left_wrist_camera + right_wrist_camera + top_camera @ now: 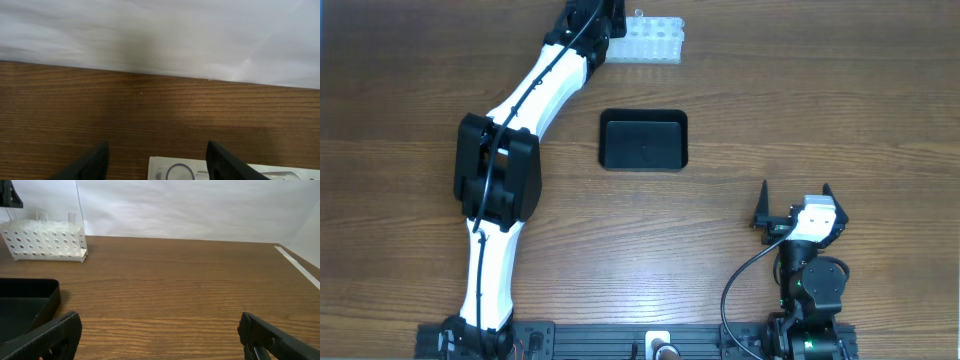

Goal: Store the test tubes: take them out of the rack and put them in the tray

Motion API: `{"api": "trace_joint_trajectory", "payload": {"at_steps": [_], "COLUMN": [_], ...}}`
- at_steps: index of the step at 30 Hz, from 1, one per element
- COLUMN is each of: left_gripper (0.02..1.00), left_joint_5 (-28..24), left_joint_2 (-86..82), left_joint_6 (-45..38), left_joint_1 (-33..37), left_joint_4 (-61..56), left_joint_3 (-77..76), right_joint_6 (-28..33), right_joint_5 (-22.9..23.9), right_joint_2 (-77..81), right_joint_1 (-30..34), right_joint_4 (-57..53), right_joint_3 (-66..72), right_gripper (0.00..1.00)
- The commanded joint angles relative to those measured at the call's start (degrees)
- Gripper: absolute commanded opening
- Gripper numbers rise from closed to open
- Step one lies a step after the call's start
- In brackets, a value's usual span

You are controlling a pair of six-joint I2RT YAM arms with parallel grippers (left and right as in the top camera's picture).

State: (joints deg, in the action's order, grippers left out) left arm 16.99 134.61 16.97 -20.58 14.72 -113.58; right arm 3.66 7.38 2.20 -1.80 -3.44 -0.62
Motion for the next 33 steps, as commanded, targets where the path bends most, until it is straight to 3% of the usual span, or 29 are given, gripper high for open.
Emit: {"api": "trace_joint_trajectory", "payload": {"at_steps": [1, 8, 17, 29, 33], "left_gripper": [0.606, 0.487, 0.421, 0.200, 0.189], "left_joint_5": [0.42, 0.44, 0.42, 0.44, 0.44], "left_joint_2": [2.19, 2.38, 3.32, 3.32, 3.32], "left_joint_6": [0.24, 0.22, 0.22, 0.20, 0.20], "left_joint_1": [-0.28, -0.59, -0.96, -0.96, -0.96], "left_joint_4": [-0.37, -0.94, -2.38, -3.34, -3.37], "left_joint_3": [-1.20, -1.20, -1.20, -1.20, -1.20], "right_joint_6": [0.26, 0.26, 0.26, 0.26, 0.26], "right_joint_5": [-0.24, -0.24, -0.24, -0.24, -0.24], "right_joint_2": [-0.20, -0.20, -0.20, -0.20, -0.20], "right_joint_1": [0.22, 0.22, 0.24, 0.24, 0.24], "right_joint_4": [-0.22, -0.22, -0.22, -0.22, -0.22], "right_joint_3": [0.33, 0.33, 0.33, 0.33, 0.33], "right_gripper": [0.991, 0.993, 0.991, 0.993, 0.993]}}
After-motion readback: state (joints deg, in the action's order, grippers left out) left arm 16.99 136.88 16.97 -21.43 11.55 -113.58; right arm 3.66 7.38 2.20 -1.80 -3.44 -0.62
